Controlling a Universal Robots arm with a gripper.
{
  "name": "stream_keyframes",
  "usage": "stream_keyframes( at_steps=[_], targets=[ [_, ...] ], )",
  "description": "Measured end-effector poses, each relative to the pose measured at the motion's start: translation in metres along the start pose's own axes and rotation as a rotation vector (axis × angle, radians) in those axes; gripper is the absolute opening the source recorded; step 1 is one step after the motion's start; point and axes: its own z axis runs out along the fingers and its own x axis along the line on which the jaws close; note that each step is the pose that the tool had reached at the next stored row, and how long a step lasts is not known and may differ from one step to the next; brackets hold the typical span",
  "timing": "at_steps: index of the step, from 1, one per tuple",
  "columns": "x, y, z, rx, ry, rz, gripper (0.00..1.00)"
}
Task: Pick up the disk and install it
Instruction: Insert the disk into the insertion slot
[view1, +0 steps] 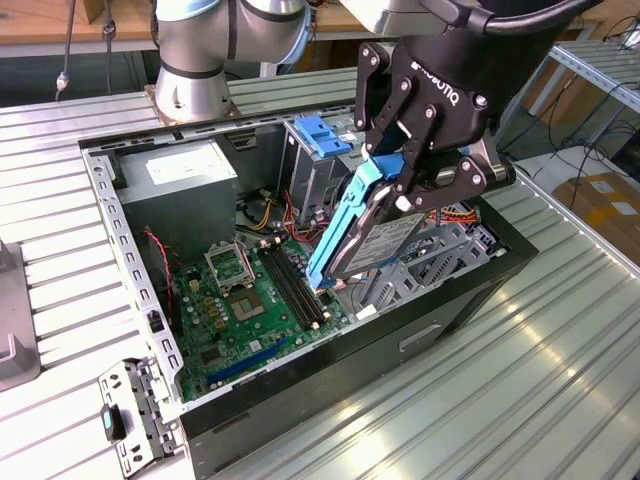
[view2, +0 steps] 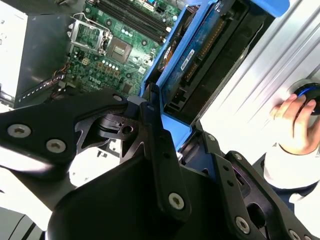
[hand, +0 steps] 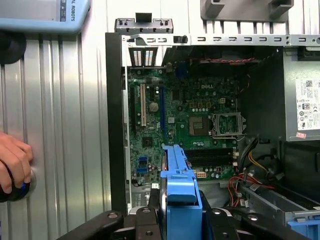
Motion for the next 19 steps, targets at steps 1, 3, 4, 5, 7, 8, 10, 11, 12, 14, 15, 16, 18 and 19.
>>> stream_keyframes(
  at_steps=[1,3,4,5,7,8,10,11,12,14,15,16,18,19],
  targets=[
    [0.0002,-0.004,-0.0001,-0.0007,0.0001,0.0,0.37],
    [0.0007,-0.0093,-0.0002,-0.0016,0.0001,0.0,0.37],
    [0.0008,-0.0111,-0.0002,-0.002,0.0,0.0,0.37],
    [0.0009,-0.0132,-0.0003,-0.0024,0.0001,0.0,0.37],
    [0.0012,-0.0192,-0.0004,-0.0035,0.0001,0.0,0.37],
    [0.0014,-0.0221,-0.0005,-0.0038,0.0002,0.0,0.37],
    [0.0016,-0.0264,-0.0005,-0.0042,0.0001,0.0,0.37],
    [0.0018,-0.0279,-0.0006,-0.0044,0.0002,0.0,0.37],
    [0.0019,-0.0293,-0.0006,-0.0045,0.0002,0.0,0.37],
    [0.0021,-0.0323,-0.0007,-0.0047,0.0002,0.0,0.37],
    [0.0022,-0.0339,-0.0006,-0.0048,0.0001,0.0,0.37],
    [0.0022,-0.0353,-0.0007,-0.0049,0.0001,0.0,0.37],
    [0.0025,-0.0389,-0.0008,-0.0052,0.0002,0.0,0.37],
    [0.0026,-0.0417,-0.0009,-0.0055,0.0003,0.0,0.37]
  ],
)
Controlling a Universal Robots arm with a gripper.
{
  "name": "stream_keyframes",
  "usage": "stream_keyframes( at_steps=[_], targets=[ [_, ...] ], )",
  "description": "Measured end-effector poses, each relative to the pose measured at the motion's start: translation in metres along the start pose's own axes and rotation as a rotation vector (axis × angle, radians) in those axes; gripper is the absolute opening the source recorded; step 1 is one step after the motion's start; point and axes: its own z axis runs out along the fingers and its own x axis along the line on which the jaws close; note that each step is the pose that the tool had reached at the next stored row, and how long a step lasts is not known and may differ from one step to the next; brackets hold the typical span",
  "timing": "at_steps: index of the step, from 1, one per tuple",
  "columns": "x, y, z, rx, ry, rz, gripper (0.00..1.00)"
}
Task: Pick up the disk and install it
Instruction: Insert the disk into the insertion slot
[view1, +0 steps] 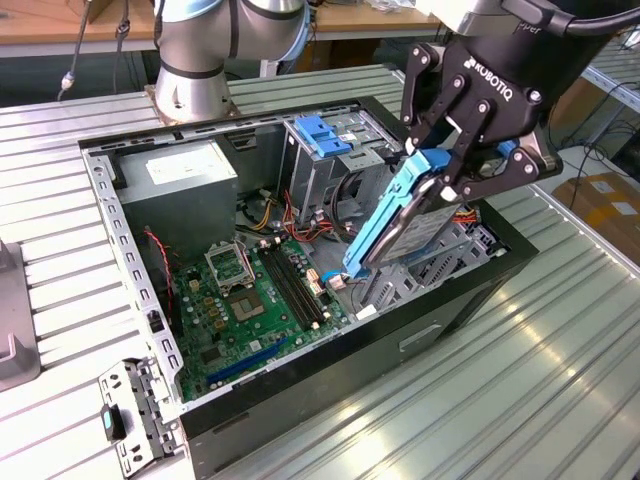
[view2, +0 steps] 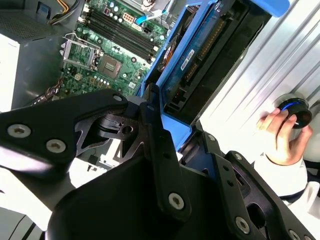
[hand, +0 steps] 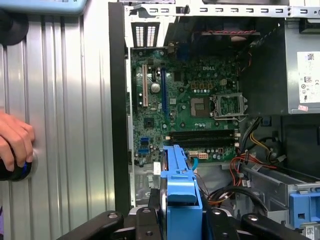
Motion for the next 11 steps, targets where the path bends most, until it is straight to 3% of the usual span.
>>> stream_keyframes(
  at_steps=[4,11],
  targets=[
    [0.0008,-0.0092,-0.0002,-0.0007,0.0,0.0,0.37],
    [0.0013,-0.0196,-0.0005,-0.0016,0.0001,0.0,0.37]
  ],
)
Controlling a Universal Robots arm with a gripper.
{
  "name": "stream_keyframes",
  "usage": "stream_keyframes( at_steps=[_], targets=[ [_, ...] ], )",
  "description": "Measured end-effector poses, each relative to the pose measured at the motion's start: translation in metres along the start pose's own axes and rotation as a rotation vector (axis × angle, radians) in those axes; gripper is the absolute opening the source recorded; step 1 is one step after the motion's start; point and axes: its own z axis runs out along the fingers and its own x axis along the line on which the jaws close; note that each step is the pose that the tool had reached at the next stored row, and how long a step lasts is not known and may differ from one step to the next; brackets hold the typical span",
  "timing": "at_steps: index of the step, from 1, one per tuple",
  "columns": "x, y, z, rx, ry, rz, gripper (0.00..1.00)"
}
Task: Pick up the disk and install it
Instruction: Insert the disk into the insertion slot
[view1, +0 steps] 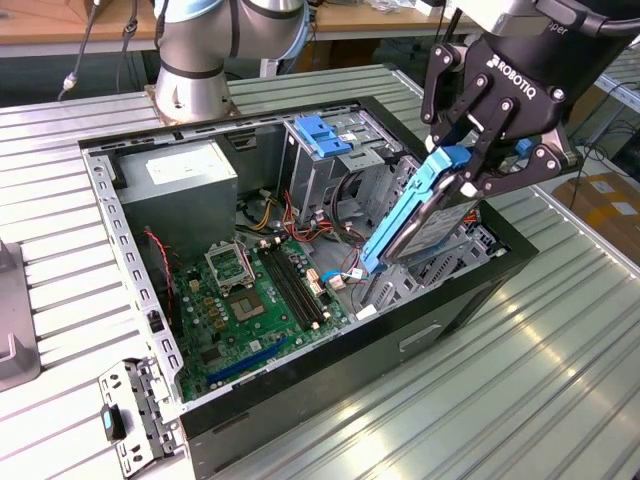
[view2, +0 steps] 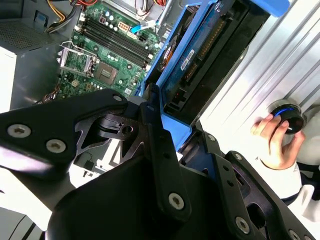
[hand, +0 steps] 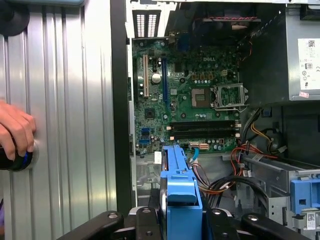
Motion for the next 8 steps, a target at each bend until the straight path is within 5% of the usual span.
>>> stream_keyframes(
  at_steps=[8],
  targets=[
    [0.0008,-0.0139,-0.0003,-0.0011,0.0,0.0,0.37]
  ],
)
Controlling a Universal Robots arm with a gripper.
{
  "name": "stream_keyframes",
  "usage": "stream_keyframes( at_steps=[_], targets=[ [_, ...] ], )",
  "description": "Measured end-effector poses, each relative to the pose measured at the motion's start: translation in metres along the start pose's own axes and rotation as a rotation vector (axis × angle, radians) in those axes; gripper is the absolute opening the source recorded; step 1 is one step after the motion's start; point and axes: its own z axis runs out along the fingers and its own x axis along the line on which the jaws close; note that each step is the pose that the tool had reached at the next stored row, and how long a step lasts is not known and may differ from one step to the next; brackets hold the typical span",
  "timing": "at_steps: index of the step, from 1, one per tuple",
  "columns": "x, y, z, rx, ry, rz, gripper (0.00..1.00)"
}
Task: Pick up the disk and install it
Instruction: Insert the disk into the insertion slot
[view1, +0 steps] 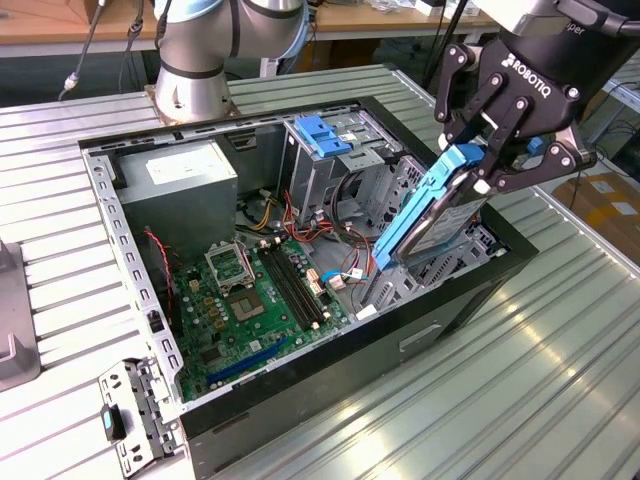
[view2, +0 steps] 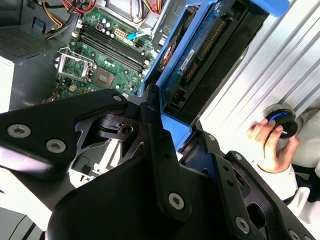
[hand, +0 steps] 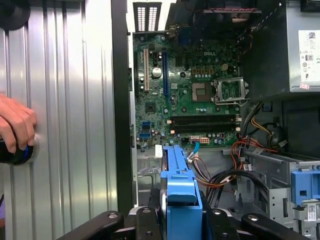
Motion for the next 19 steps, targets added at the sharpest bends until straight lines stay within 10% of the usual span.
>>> stream_keyframes(
  at_steps=[19],
  targets=[
    [0.0002,-0.0292,-0.0005,-0.0012,0.0002,0.0,0.37]
  ],
)
